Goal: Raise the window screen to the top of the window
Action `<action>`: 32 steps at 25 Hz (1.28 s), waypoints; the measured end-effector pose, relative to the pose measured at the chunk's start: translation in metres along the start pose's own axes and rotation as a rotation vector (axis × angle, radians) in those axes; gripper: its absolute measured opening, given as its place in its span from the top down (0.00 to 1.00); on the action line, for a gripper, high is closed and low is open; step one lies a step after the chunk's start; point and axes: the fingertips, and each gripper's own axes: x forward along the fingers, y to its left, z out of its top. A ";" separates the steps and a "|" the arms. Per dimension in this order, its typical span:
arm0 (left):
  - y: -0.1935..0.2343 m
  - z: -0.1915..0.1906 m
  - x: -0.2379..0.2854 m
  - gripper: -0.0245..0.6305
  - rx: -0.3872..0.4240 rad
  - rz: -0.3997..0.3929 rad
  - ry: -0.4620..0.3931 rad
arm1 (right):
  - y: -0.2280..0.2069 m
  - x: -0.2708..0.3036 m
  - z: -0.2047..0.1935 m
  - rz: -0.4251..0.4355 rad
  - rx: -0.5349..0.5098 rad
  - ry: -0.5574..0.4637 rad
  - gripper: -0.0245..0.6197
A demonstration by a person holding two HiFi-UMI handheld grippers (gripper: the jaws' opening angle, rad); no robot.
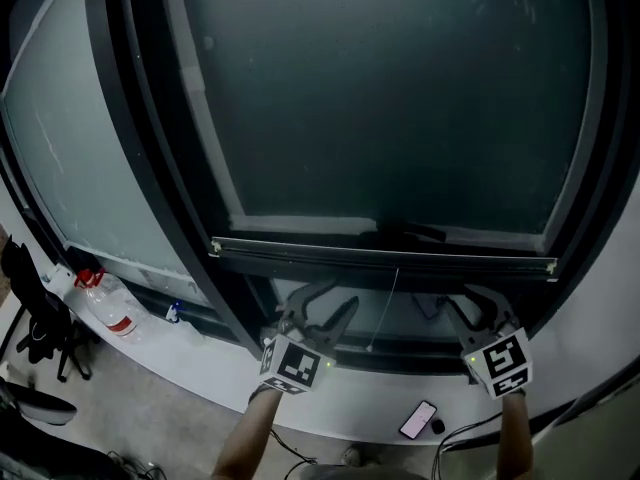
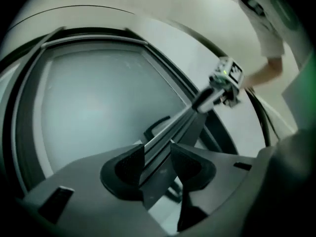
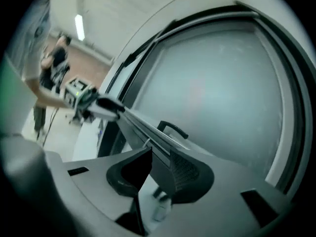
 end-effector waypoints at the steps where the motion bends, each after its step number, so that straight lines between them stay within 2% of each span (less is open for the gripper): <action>1: 0.006 -0.010 0.006 0.74 0.120 -0.032 0.080 | -0.007 0.005 -0.002 0.004 -0.147 0.069 0.81; 3: 0.016 -0.028 0.017 0.74 0.317 -0.093 0.224 | -0.015 0.016 -0.013 0.043 -0.412 0.211 0.81; 5: 0.021 -0.040 0.025 0.74 0.426 -0.150 0.324 | -0.017 0.024 -0.025 0.105 -0.568 0.309 0.81; 8: 0.028 -0.051 0.033 0.75 0.536 -0.202 0.419 | -0.018 0.033 -0.030 0.172 -0.665 0.382 0.82; 11: 0.043 -0.062 0.036 0.82 0.644 -0.215 0.515 | -0.023 0.043 -0.035 0.197 -0.747 0.465 0.83; 15: 0.063 -0.075 0.033 0.84 0.667 -0.218 0.604 | -0.035 0.050 -0.044 0.184 -0.818 0.536 0.89; 20: 0.066 -0.077 0.032 0.87 0.713 -0.214 0.609 | -0.036 0.053 -0.049 0.173 -0.846 0.550 0.91; 24: 0.059 -0.081 0.028 0.88 0.700 -0.266 0.641 | -0.036 0.053 -0.048 0.181 -0.821 0.551 0.91; 28: 0.064 -0.092 0.031 0.89 0.707 -0.246 0.662 | -0.036 0.053 -0.048 0.180 -0.811 0.539 0.92; 30: 0.065 -0.094 0.031 0.90 0.690 -0.245 0.657 | -0.035 0.054 -0.048 0.182 -0.805 0.533 0.92; 32: 0.064 -0.093 0.031 0.91 0.711 -0.254 0.641 | -0.036 0.053 -0.047 0.181 -0.807 0.532 0.92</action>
